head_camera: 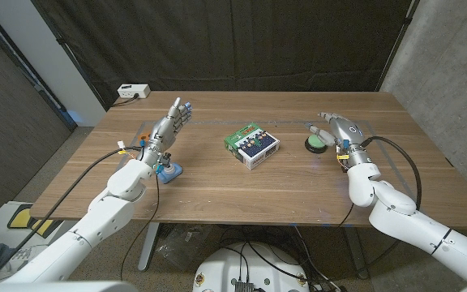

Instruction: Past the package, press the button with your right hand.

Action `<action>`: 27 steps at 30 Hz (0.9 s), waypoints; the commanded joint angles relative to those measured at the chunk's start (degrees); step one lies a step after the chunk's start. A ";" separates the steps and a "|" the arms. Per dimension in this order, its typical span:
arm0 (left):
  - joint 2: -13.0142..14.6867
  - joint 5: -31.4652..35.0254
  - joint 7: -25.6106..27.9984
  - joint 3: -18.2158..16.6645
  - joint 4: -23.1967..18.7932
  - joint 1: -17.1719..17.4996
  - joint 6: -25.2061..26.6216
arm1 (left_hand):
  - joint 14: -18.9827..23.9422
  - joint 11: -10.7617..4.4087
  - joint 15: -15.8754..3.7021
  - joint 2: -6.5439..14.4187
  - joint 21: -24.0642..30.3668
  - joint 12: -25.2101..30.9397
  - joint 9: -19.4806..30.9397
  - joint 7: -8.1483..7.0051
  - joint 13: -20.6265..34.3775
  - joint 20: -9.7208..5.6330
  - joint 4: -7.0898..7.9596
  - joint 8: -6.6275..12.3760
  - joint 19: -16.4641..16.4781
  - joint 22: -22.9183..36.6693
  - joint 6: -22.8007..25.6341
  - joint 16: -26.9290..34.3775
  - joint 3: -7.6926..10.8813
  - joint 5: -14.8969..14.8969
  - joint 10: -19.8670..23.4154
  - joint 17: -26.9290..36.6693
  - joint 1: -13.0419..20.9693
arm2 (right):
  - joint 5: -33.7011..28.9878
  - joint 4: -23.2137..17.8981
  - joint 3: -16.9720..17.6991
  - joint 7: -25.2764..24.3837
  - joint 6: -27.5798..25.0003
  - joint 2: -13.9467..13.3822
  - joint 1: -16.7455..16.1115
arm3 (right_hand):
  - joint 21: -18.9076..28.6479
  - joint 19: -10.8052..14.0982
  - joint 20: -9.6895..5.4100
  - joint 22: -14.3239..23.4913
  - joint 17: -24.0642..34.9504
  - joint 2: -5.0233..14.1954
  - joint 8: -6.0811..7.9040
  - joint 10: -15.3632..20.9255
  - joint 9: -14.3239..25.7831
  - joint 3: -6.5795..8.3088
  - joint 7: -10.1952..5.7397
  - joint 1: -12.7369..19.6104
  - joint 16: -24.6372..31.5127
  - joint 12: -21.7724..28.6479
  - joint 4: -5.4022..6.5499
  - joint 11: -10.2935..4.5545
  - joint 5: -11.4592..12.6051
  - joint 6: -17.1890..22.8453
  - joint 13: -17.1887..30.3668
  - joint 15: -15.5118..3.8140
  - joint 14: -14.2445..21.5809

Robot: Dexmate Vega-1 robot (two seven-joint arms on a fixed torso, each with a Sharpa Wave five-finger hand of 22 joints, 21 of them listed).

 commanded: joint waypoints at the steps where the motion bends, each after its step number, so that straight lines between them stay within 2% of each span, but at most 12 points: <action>1: 0.24 0.50 -0.10 0.33 -0.42 -0.38 0.69 | -0.33 0.14 -0.04 0.26 -0.06 0.08 0.23 -0.11 0.08 -0.30 -0.21 -0.15 -0.08 0.08 0.45 -0.05 0.14 0.02 0.10 0.07 0.59 | -0.94 -1.37 -2.18 4.99 -4.02 -1.50 1.52 | 0.31 1.10 -4.82 0.31 0.14 0.56 0.42 1.23 0.19 0.44 0.12 0.19 0.42 0.50 0.05 -0.02 -0.10 0.97 0.20 -2.95 0.98; 9: 0.19 0.55 0.28 0.22 -0.63 -0.18 0.77 | -0.32 0.26 -0.06 0.80 -0.13 -0.01 0.24 -0.21 0.08 -0.23 -0.18 -0.30 -0.26 0.09 0.31 -0.05 0.29 -0.04 0.03 0.08 0.80 | -1.56 -1.13 -3.72 6.86 -5.78 -1.55 2.82 | -0.05 0.89 -4.38 0.33 0.16 0.48 -0.04 1.45 0.21 0.35 0.06 0.08 0.19 0.44 0.03 0.80 -0.25 0.13 0.21 -2.57 0.96; 17: 0.19 0.50 0.70 0.18 -0.78 0.08 1.16 | -0.39 0.04 -0.01 0.98 -0.22 -0.08 0.24 -0.17 0.09 -0.01 -0.19 -0.38 -0.52 0.09 0.31 -0.09 0.28 -0.13 -0.02 0.09 0.91 | -2.08 -0.31 -5.66 8.82 -7.30 -1.20 4.12 | -0.35 0.88 -4.20 0.33 0.17 -0.15 0.18 1.58 0.24 -0.03 0.13 -0.20 0.02 0.35 -0.05 0.63 -0.41 0.88 0.23 -2.44 1.01; 23: 0.37 0.51 0.96 -0.03 -0.96 0.39 1.31 | -0.37 0.12 -0.04 1.06 -0.22 -0.15 0.24 -0.17 0.09 -0.08 -0.20 -0.40 -0.55 0.09 0.35 -0.08 0.26 -0.19 -0.12 0.09 0.99 | -2.35 0.49 -7.18 10.67 -8.43 -1.02 5.43 | -0.55 0.92 -4.06 0.35 0.18 -0.02 0.26 1.81 0.38 0.00 0.13 -0.22 -0.06 0.37 -0.05 1.35 -0.46 1.11 0.26 -2.36 1.15; 27: 0.44 0.47 0.70 0.01 -0.82 0.25 1.35 | -0.39 0.06 0.00 1.10 -0.22 -0.16 0.25 -0.24 0.09 -0.10 -0.21 -0.42 -0.58 0.09 0.40 -0.10 0.23 -0.24 -0.10 0.09 1.05 | -2.10 1.00 -7.49 11.05 -8.85 -0.99 5.84 | -0.67 0.96 -3.98 0.36 0.19 -0.03 0.09 1.84 0.44 -0.03 -0.44 -0.27 -0.12 0.32 -0.05 1.17 -0.50 0.71 0.29 -2.26 1.19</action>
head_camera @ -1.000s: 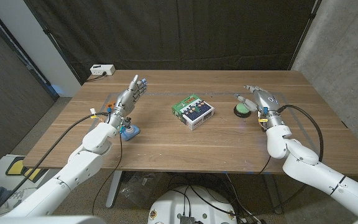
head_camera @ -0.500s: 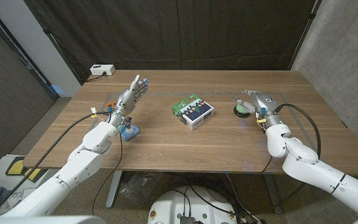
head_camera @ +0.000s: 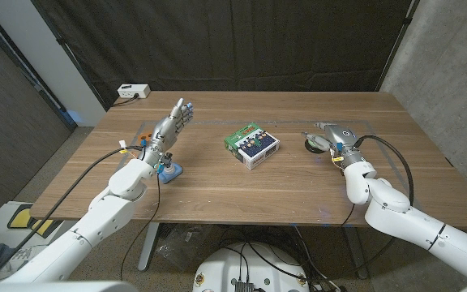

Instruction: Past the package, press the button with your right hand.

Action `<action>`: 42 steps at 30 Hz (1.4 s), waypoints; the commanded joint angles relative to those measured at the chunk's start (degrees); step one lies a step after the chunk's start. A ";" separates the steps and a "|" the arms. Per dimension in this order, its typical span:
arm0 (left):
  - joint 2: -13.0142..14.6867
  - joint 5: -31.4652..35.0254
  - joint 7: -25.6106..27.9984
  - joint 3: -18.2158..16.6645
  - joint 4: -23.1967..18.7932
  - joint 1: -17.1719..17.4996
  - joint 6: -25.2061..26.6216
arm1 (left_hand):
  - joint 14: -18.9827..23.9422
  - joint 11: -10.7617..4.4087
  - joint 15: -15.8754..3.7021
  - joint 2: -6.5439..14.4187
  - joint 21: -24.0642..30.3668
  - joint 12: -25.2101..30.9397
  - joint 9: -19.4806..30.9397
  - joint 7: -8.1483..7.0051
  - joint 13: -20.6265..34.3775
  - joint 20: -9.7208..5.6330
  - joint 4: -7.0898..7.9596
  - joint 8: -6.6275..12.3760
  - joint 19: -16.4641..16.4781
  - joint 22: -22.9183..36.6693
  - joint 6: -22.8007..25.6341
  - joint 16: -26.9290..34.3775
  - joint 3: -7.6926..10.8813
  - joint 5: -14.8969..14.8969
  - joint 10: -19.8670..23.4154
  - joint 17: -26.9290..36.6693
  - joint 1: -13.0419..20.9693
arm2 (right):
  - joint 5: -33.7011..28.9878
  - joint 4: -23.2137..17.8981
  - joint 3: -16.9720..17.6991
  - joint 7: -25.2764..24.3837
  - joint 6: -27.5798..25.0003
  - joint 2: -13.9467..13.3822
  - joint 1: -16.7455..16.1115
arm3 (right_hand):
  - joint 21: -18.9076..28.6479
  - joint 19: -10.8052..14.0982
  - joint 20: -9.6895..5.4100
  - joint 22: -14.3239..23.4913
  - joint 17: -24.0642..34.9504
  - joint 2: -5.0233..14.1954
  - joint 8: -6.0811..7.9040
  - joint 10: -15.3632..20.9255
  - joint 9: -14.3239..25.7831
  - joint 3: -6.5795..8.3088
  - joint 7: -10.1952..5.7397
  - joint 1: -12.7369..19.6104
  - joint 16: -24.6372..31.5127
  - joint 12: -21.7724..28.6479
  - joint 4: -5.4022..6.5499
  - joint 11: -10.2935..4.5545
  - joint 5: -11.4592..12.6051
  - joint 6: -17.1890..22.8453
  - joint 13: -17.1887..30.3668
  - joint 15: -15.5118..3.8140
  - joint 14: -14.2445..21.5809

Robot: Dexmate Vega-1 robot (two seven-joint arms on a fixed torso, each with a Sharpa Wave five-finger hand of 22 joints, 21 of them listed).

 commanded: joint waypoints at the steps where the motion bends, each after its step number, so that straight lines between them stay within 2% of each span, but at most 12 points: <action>1: 0.22 0.00 0.05 -0.19 -0.08 0.21 0.28 | -0.29 0.05 -0.12 0.04 -0.01 -0.15 0.25 -0.25 0.09 0.05 0.02 -0.19 -0.08 0.10 0.39 -0.11 -0.02 -0.25 -0.08 0.09 -0.01 | -0.17 1.25 -2.07 3.14 -2.56 0.29 1.83 | -0.39 0.06 -4.01 0.08 0.20 -0.24 0.09 0.25 0.14 -0.04 -0.69 -0.36 -0.14 0.31 -0.06 0.09 -0.05 0.19 0.29 -2.28 0.62; 10: -0.08 -0.23 -0.14 -0.10 0.39 -0.02 0.13 | -0.26 0.06 -0.16 0.10 -0.01 -0.19 0.25 -0.29 0.09 0.08 -0.01 -0.24 -0.12 0.10 0.47 -0.10 -0.11 -0.37 -0.06 0.09 0.11 | 0.79 1.28 -2.58 3.97 -2.37 -0.20 2.24 | -0.67 0.04 -3.81 0.09 0.19 -0.34 0.03 0.48 0.21 -0.11 -0.80 -0.39 -0.25 0.30 -0.12 -0.68 -0.10 0.12 0.32 -2.31 0.70; 12: -0.31 -0.21 -0.31 -0.04 0.70 -0.02 -0.38 | -0.22 0.06 -0.14 0.12 0.00 -0.18 0.25 -0.29 0.09 0.07 -0.02 -0.25 -0.12 0.10 0.49 -0.09 -0.14 -0.40 0.00 0.09 0.13 | 0.94 1.28 -2.83 4.53 -2.29 -0.35 2.51 | -0.85 0.14 -3.80 0.12 0.29 1.20 0.12 0.56 0.26 0.56 -1.08 -0.06 -0.26 0.25 0.10 -0.84 0.02 0.39 0.34 -2.34 0.78; 16: -0.34 0.01 -0.21 -0.07 0.68 0.16 -0.76 | -0.16 -0.02 -0.18 0.13 0.01 -0.11 0.25 -0.29 0.10 0.03 -0.03 -0.26 -0.11 0.10 0.54 -0.07 -0.18 -0.45 0.22 0.09 0.18 | 0.91 1.33 -3.21 4.89 -2.71 -0.38 2.74 | -0.99 0.22 -3.81 0.13 0.27 1.83 0.34 0.62 0.28 0.89 -1.52 0.19 -0.32 0.20 0.10 -1.17 0.00 1.06 0.34 -2.47 0.85; 27: -0.36 -0.35 -0.52 0.07 0.86 -0.15 -0.32 | 0.05 0.03 -0.13 0.24 0.05 -0.14 0.26 -0.26 0.10 0.13 -0.05 -0.26 -0.07 0.10 0.81 -0.01 -0.32 -0.61 0.33 0.09 0.32 | 1.62 1.49 -3.45 4.81 -3.39 -0.46 2.63 | -1.19 0.53 -3.88 0.14 0.20 1.95 0.38 1.12 0.30 1.07 -1.26 0.47 -0.29 0.28 -0.12 -0.82 -0.13 1.42 0.35 -2.59 1.41; 29: -0.35 -0.34 -0.56 0.10 0.88 -0.18 -0.33 | 0.04 0.05 -0.16 0.25 0.05 -0.15 0.26 -0.26 0.10 0.15 -0.05 -0.26 -0.07 0.10 0.86 -0.02 -0.33 -0.63 0.32 0.09 0.33 | 1.83 1.59 -3.49 4.82 -3.49 -0.36 2.68 | -1.23 0.64 -3.95 0.14 0.19 1.96 0.42 1.18 0.30 1.09 -1.18 0.49 -0.27 0.27 -0.15 -1.20 -0.16 1.61 0.35 -2.70 1.60; 38: -0.17 -0.36 -0.37 -0.06 0.68 -0.02 -0.18 | 0.09 -0.18 -0.09 0.32 0.04 -0.18 0.26 -0.30 0.11 0.23 -0.06 -0.31 -0.11 0.11 0.89 -0.02 -0.42 -0.73 0.36 0.09 0.40 | 2.20 1.91 -3.98 5.01 -3.64 -0.38 3.12 | -1.27 1.20 -4.11 0.15 0.18 1.96 0.46 1.47 0.30 1.15 -0.96 0.56 -0.25 0.28 -0.25 -1.17 -0.26 1.97 0.35 -2.91 2.00; 42: -0.07 -0.52 -0.46 -0.07 0.63 0.00 0.05 | 0.09 -0.25 -0.19 0.36 0.01 -0.18 0.27 -0.35 0.11 0.31 -0.06 -0.32 -0.22 0.11 0.93 -0.03 -0.46 -0.78 0.41 0.09 0.43 | 1.97 2.08 -4.41 5.01 -3.57 -0.30 3.46 | -1.09 2.62 -4.29 0.17 0.19 1.92 0.88 2.79 0.30 1.17 -0.99 0.59 0.20 0.64 -0.35 -1.50 -0.39 3.49 0.36 -3.19 3.79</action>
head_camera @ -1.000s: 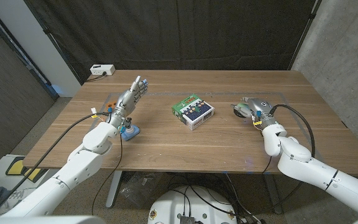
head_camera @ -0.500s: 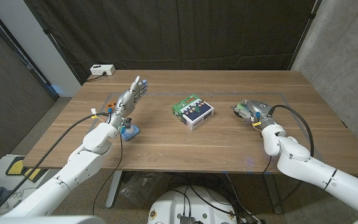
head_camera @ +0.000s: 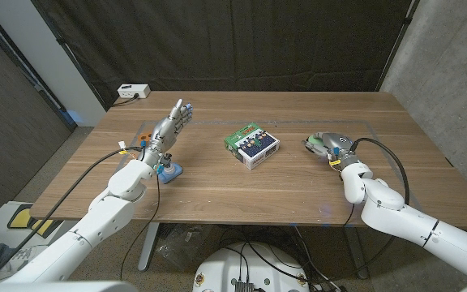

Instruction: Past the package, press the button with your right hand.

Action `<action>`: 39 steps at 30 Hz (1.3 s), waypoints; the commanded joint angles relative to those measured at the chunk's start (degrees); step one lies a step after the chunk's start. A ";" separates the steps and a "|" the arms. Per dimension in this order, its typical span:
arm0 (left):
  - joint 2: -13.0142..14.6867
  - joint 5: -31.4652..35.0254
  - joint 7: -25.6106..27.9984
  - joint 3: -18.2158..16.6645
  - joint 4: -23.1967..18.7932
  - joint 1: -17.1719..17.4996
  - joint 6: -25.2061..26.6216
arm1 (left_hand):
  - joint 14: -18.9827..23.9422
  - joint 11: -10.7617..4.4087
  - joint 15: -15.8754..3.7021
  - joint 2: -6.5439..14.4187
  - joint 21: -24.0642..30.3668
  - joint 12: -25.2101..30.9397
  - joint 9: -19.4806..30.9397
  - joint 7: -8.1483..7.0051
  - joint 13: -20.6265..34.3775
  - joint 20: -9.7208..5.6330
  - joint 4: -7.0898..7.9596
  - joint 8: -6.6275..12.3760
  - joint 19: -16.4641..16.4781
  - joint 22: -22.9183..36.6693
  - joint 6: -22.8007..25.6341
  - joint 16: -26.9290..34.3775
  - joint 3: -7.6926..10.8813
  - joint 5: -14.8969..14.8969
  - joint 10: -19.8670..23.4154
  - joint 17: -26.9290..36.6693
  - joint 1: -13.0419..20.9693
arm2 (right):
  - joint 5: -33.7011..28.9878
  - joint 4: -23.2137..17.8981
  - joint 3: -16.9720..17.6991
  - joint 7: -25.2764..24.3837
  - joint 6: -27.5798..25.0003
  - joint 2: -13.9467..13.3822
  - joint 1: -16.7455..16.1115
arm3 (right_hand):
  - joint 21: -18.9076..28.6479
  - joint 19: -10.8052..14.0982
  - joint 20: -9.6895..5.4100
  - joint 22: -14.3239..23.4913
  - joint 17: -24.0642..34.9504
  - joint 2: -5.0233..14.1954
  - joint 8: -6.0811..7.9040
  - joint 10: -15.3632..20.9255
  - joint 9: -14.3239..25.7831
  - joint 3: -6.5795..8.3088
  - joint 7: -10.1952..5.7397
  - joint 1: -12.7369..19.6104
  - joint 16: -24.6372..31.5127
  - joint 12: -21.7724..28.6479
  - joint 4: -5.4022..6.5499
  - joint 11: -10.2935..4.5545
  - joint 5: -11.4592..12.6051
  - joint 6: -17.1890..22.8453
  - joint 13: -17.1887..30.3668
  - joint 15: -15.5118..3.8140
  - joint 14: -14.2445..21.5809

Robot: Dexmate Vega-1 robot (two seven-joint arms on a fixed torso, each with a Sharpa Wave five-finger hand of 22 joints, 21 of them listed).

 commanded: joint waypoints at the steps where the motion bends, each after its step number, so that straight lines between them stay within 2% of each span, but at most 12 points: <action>1: 0.23 -0.28 -0.08 -0.02 -0.10 0.04 0.58 | 0.08 -0.30 -0.17 0.21 0.00 -0.19 0.27 -0.03 0.11 0.31 0.10 -0.11 -0.26 0.11 0.62 -0.03 -0.31 -0.34 0.39 0.09 0.28 | 0.17 0.48 -0.88 0.03 -0.19 0.19 0.64 | 0.33 2.05 -4.34 0.21 0.21 0.45 0.83 1.79 0.31 0.40 -0.27 0.12 0.62 0.73 -0.20 -0.16 -0.21 2.27 0.12 -3.34 2.31; 3: 0.28 -0.28 -0.02 -0.06 -0.10 0.07 0.64 | 0.11 -0.26 -0.20 0.23 0.00 -0.22 0.27 -0.04 0.11 0.32 0.10 -0.11 -0.28 0.12 0.67 -0.03 -0.33 -0.36 0.35 0.09 0.29 | 0.19 0.56 -0.96 -0.05 -0.06 0.23 0.72 | 0.69 3.84 -4.77 0.29 0.26 0.54 1.15 3.30 0.31 0.46 -0.20 0.09 1.08 1.12 -0.22 -0.35 -0.30 3.75 0.12 -4.15 4.38; 6: 0.23 -0.41 -0.07 -0.11 0.03 0.03 0.60 | 0.12 -0.23 -0.18 0.25 -0.01 -0.20 0.27 -0.06 0.11 0.32 0.10 -0.12 -0.32 0.12 0.68 -0.03 -0.36 -0.40 0.42 0.09 0.31 | 0.15 0.59 -1.22 0.37 -0.43 0.33 0.99 | 1.08 5.58 -5.12 0.38 0.27 0.57 1.49 4.90 0.30 0.52 -0.56 0.09 1.34 1.53 -0.27 -0.47 -0.38 5.32 0.12 -4.35 6.05; 20: -0.04 -0.89 -0.78 0.27 1.02 -0.42 0.71 | 0.23 -0.23 -0.21 0.35 -0.06 -0.23 0.28 -0.04 0.12 0.44 0.11 -0.14 -0.56 0.13 0.85 -0.02 -0.50 -0.54 0.48 0.10 0.38 | -0.81 1.98 -3.85 2.82 -1.88 1.17 2.51 | 1.08 6.79 -5.19 0.47 0.24 0.61 2.38 6.65 0.23 0.73 -1.04 0.39 1.26 1.79 -0.54 -0.95 -0.48 9.09 0.09 -4.80 7.70; 25: 0.06 -0.77 -1.00 0.37 1.13 -0.73 0.73 | 0.20 -0.32 -0.25 0.37 -0.06 -0.23 0.28 -0.03 0.12 0.46 0.11 -0.17 -0.58 0.13 0.84 -0.04 -0.56 -0.58 0.53 0.10 0.40 | -0.32 2.55 -4.08 3.05 -1.95 1.46 2.66 | 1.44 9.08 -6.30 0.54 0.23 0.74 2.86 10.83 0.12 0.90 -1.75 0.44 1.47 2.84 -0.60 -2.16 -0.62 12.33 -0.01 -5.55 10.29; 34: 0.23 -0.59 -0.78 0.26 0.77 -0.64 0.71 | 0.20 -0.35 -0.25 0.42 -0.03 -0.27 0.29 0.01 0.12 0.47 0.12 -0.21 -0.59 0.13 0.87 -0.05 -0.65 -0.67 0.49 0.10 0.44 | 0.77 3.17 -4.21 2.86 -1.61 1.67 2.63 | 1.91 11.44 -7.05 0.53 0.16 0.59 2.91 12.66 0.07 0.96 -1.83 0.51 1.68 2.99 -0.74 -1.94 -0.69 14.19 -0.10 -6.34 12.64; 39: 0.31 -0.68 -0.71 0.16 0.57 -0.40 0.68 | 0.22 -0.29 -0.25 0.44 -0.03 -0.28 0.29 -0.04 0.12 0.47 0.12 -0.27 -0.59 0.13 0.77 -0.05 -0.69 -0.70 0.48 0.10 0.46 | 1.11 3.13 -4.39 3.06 -1.84 1.71 2.74 | 1.89 11.58 -7.11 0.51 0.14 0.55 2.90 12.89 0.06 0.99 -1.78 0.59 1.60 2.99 -0.80 -1.90 -0.68 14.41 -0.12 -6.43 12.75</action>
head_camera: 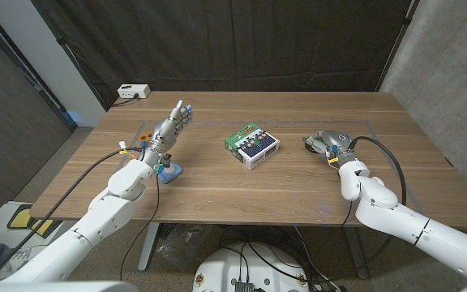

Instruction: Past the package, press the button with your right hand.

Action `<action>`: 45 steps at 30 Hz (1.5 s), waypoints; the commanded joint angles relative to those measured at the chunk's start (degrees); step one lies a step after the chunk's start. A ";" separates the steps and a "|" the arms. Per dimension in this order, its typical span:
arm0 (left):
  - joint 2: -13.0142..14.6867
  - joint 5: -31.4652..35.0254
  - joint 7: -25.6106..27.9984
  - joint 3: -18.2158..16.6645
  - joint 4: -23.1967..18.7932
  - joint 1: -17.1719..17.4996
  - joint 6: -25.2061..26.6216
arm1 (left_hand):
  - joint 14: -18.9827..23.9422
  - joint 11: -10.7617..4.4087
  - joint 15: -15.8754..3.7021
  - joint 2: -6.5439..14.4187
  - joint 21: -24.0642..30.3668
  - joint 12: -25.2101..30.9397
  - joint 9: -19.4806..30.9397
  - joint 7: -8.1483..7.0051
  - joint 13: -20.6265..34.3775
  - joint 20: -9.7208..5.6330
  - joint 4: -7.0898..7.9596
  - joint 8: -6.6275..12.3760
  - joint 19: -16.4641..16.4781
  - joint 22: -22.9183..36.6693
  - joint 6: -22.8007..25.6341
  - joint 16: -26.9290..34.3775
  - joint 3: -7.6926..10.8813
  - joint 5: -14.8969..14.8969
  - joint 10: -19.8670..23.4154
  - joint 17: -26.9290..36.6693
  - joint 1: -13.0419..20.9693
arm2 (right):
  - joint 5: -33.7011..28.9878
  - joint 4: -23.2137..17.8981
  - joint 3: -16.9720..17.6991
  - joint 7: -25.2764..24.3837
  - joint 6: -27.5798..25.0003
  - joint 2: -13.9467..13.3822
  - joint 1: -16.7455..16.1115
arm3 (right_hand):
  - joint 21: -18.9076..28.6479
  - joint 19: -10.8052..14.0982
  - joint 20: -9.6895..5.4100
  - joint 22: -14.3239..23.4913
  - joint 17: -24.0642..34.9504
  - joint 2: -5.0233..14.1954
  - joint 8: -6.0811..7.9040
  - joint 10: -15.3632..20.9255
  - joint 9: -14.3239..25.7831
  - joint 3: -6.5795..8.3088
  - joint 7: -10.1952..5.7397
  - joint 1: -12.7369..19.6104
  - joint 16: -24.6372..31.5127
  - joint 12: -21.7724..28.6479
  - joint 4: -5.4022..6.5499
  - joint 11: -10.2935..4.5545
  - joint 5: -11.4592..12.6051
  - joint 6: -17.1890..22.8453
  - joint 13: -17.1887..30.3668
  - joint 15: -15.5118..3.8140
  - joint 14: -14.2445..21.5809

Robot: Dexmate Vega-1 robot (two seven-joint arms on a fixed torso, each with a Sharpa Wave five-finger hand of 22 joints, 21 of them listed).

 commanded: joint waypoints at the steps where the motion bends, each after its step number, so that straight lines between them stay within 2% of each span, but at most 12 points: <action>1: 0.24 0.04 0.13 -0.07 -0.34 0.15 0.02 | 0.21 -0.09 -0.24 0.03 -0.03 -0.28 0.29 0.08 0.12 0.16 0.12 -0.06 -0.29 0.14 0.26 -0.05 -0.20 -0.31 0.28 0.10 0.04 | 1.68 0.54 -0.77 0.74 -0.21 0.28 0.18 | 0.22 0.51 -6.51 0.23 0.14 0.32 0.18 2.71 0.11 0.37 0.07 0.38 0.19 0.48 -0.18 -0.10 -0.02 0.77 0.20 -5.81 0.67; 17: 0.23 -0.05 -0.03 -0.09 -0.48 0.31 -0.17 | 0.23 -0.16 -0.33 0.11 -0.01 -0.30 0.29 0.06 0.13 0.22 0.13 -0.08 -0.32 0.14 0.37 -0.06 -0.34 -0.43 0.33 0.10 0.11 | 2.04 -1.91 0.80 -1.47 0.29 -0.87 -0.63 | -1.28 -1.57 -5.48 0.19 0.19 0.39 -1.84 -0.02 0.11 0.59 0.74 0.62 -1.49 -1.38 -0.29 0.40 -0.01 -2.22 0.19 -4.60 -1.83; 29: 0.16 -0.42 -0.72 0.24 -0.10 -0.14 0.13 | 0.26 -0.14 -0.29 0.20 0.00 -0.34 0.29 0.06 0.13 0.19 0.14 -0.12 -0.39 0.14 0.41 -0.07 -0.48 -0.54 0.33 0.10 0.17 | 2.10 -4.77 3.98 -5.60 0.60 -1.44 -2.71 | -1.81 -2.21 -5.19 0.19 0.24 0.40 -2.43 -1.12 0.14 0.61 0.65 0.57 -1.80 -2.07 -0.26 0.43 -0.01 -3.16 0.22 -4.37 -2.51; 45: 0.88 -0.43 -1.53 -0.03 -0.02 -0.54 0.02 | 0.34 -0.14 -0.30 0.31 0.10 -0.34 0.30 0.01 0.14 0.20 0.16 -0.18 -0.21 0.15 0.43 -0.06 -0.68 -0.70 0.46 0.10 0.25 | 0.63 -5.64 5.56 -8.09 0.60 -1.40 -2.90 | -3.01 -3.88 -4.70 0.19 0.29 0.36 -3.39 -3.28 0.19 0.64 0.88 0.53 -2.53 -3.23 -0.24 0.60 0.02 -5.06 0.27 -3.81 -5.01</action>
